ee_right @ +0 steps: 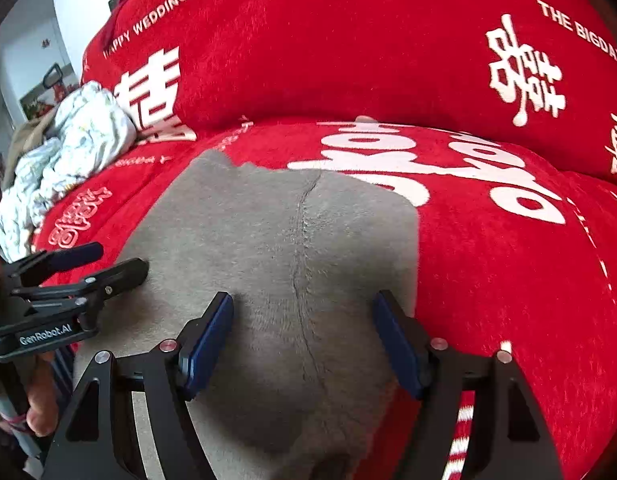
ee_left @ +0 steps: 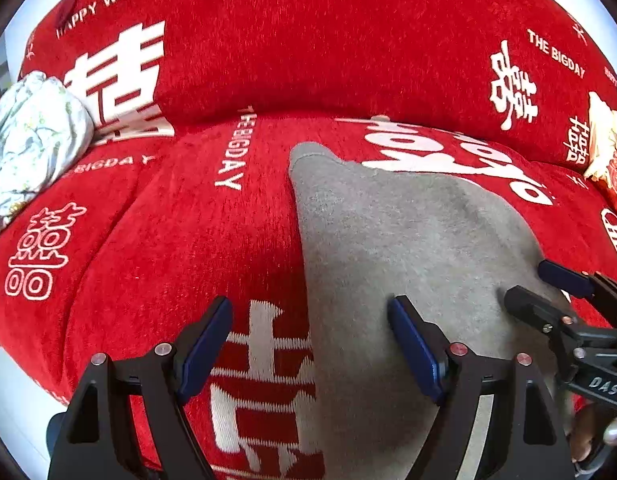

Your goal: Fold small clothes

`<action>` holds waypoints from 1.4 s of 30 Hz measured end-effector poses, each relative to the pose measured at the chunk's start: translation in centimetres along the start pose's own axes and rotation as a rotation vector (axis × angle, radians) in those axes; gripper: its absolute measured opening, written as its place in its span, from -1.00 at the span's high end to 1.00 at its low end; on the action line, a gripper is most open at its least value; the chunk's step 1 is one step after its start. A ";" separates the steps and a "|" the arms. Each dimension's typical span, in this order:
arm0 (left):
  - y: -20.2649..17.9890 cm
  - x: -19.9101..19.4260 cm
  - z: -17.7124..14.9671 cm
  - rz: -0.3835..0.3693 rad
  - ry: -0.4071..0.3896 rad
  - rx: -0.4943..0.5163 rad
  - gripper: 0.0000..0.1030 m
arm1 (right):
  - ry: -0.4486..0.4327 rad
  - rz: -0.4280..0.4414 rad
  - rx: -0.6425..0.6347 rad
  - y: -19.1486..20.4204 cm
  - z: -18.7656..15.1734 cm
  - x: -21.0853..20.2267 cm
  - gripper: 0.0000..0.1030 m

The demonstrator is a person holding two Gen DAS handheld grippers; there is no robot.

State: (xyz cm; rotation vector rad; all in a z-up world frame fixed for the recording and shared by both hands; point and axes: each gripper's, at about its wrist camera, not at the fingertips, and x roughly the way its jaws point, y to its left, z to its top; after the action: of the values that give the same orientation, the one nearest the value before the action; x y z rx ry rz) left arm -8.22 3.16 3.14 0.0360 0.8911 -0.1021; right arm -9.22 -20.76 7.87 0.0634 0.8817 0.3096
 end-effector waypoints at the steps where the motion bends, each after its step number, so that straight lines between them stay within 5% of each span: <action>1: -0.3 -0.5 -0.3 -0.001 -0.009 0.014 -0.59 | -0.011 0.007 -0.008 0.2 -0.2 -0.7 -0.47; 7: -1.0 -2.2 -2.3 0.007 -0.049 0.032 -0.59 | -0.120 0.061 -0.135 3.0 -3.0 -5.2 -0.48; 10: -1.4 -2.7 -3.1 0.007 -0.049 0.041 -0.59 | -0.093 0.112 -0.149 3.8 -4.4 -5.1 -0.48; 17: -2.5 -8.0 -4.9 0.058 -0.250 0.083 -0.59 | -0.134 -0.032 -0.161 5.5 -6.0 -7.2 -0.60; 22: -3.7 -10.1 -5.7 0.083 -0.318 0.101 -0.59 | -0.129 -0.099 -0.185 6.6 -6.6 -8.5 -0.61; 27: -4.8 -11.3 -6.6 0.064 -0.341 0.155 -0.59 | -0.122 -0.136 -0.174 6.8 -7.3 -9.2 -0.62; 30: -5.2 -12.2 -7.0 0.076 -0.368 0.163 -1.00 | -0.122 -0.148 -0.159 6.5 -7.4 -9.4 -0.62; 35: -5.3 -13.6 -7.3 0.057 -0.416 0.162 -1.00 | -0.128 -0.149 -0.134 6.1 -7.7 -9.6 -0.62; 42: -5.4 -12.9 -7.2 0.072 -0.365 0.162 -1.00 | -0.136 -0.149 -0.099 5.5 -7.7 -10.0 -0.62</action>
State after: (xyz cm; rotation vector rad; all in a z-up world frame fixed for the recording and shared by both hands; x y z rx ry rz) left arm -22.40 -0.67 8.74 0.1948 0.5151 -0.1095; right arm -22.44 -18.97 11.50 -0.0722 0.7312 0.2063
